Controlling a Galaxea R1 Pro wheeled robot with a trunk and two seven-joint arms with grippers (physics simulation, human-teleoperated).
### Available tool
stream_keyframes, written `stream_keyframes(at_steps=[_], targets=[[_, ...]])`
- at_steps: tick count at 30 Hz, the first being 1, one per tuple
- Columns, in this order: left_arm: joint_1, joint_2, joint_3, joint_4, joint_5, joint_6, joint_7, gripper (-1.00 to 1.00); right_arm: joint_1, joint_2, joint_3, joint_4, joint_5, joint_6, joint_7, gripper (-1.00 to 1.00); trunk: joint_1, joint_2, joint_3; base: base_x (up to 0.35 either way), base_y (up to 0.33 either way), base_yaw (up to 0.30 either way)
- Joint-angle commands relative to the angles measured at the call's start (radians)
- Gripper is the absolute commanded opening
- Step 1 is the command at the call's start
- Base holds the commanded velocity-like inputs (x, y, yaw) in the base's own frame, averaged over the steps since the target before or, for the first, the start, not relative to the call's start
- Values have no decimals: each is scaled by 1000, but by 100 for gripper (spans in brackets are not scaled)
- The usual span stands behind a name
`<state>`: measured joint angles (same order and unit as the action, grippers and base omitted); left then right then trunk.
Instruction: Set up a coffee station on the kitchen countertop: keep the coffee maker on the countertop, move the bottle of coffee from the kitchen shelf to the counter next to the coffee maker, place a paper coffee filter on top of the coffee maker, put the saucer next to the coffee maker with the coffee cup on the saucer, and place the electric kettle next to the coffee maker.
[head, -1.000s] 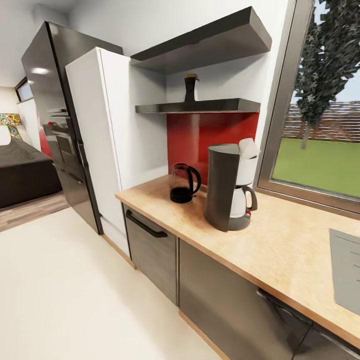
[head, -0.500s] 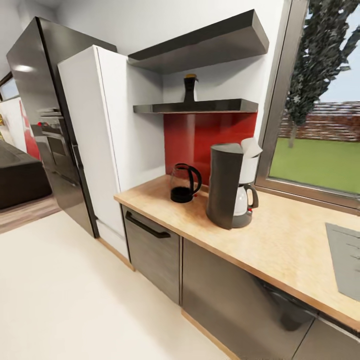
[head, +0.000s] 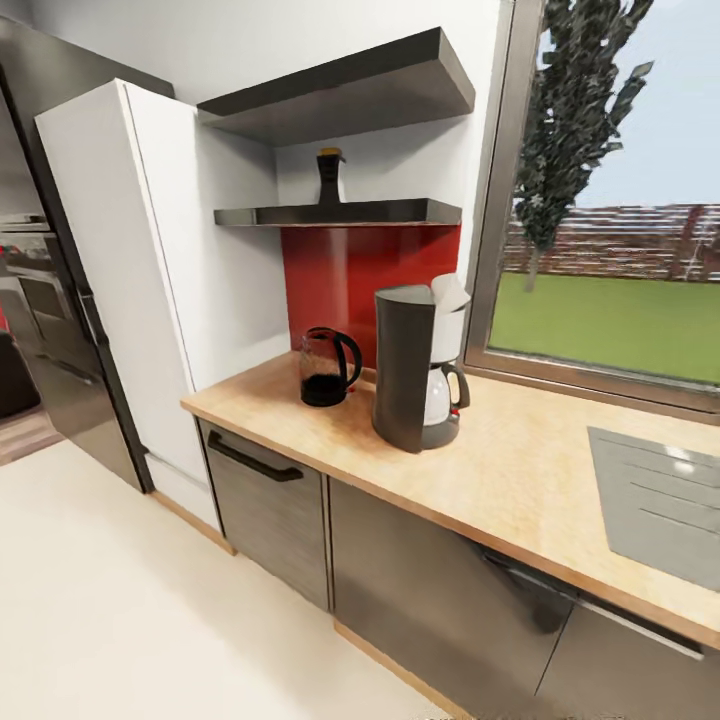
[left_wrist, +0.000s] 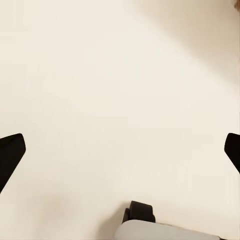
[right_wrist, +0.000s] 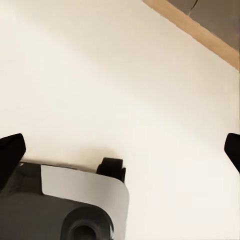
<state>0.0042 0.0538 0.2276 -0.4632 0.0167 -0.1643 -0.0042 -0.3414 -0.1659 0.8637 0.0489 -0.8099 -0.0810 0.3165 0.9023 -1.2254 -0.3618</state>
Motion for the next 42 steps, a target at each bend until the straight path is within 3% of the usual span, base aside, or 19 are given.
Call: stream_keyframes(at_steps=[1,5,10,23,42], targets=[[0,0,1,-1,2,-1,0,100,-1,2,9,4,-31,-5,-14,100,0,-1,-1,0,0,-276],[0,0,1,-1,2,-1,0,100,-1,4,10,3,-64,-5,-50,100,0,-1,-1,16,38,-250],[0,0,1,-1,2,-1,0,100,-1,-2,9,3,-69,-5,-51,100,0,-1,-1,116,217,-70],[0,0,1,-1,2,-1,0,100,-1,1,13,3,-67,-5,-51,100,0,-1,-1,147,250,-19],[0,0,1,-2,2,-1,0,100,-1,0,12,3,-68,-4,-51,100,0,-1,-1,11,23,-242]])
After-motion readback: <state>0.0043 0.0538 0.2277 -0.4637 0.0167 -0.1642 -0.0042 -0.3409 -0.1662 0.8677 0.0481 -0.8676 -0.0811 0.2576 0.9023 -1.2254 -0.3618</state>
